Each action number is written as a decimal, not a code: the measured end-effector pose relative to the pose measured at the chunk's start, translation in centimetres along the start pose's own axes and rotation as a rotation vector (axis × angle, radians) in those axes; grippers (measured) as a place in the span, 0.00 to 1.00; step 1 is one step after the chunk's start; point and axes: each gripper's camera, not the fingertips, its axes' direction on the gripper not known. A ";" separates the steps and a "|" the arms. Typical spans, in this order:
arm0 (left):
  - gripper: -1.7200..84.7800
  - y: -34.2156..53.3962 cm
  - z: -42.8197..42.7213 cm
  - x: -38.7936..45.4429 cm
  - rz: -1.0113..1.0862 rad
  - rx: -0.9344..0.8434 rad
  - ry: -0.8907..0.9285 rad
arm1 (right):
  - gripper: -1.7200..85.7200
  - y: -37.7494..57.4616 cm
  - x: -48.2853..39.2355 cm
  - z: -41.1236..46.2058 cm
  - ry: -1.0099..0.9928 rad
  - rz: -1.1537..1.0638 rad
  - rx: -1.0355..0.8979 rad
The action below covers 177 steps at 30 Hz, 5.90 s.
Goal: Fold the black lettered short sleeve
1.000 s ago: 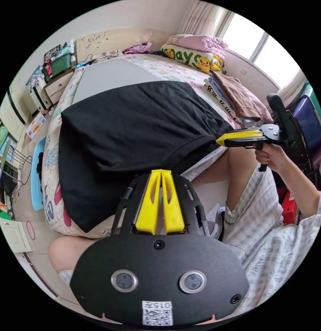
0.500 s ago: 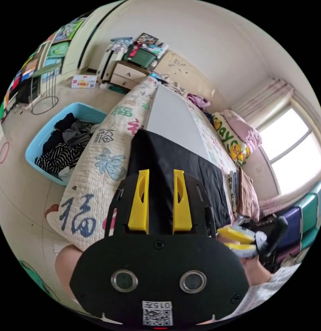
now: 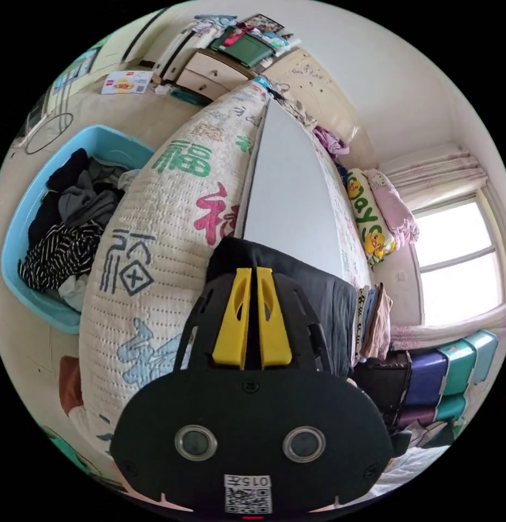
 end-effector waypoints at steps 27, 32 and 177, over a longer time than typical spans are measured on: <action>0.12 -2.5 4.7 25.3 0.503 -0.010 -0.125 | 0.13 37.0 14.9 1.6 -0.092 0.742 0.302; 0.14 -3.4 15.9 37.8 0.677 -0.161 -0.084 | 0.16 45.5 20.1 5.3 -0.117 0.924 0.277; 0.23 4.1 4.0 4.7 0.182 -0.048 0.060 | 0.22 -1.5 30.5 38.0 -0.302 0.521 0.212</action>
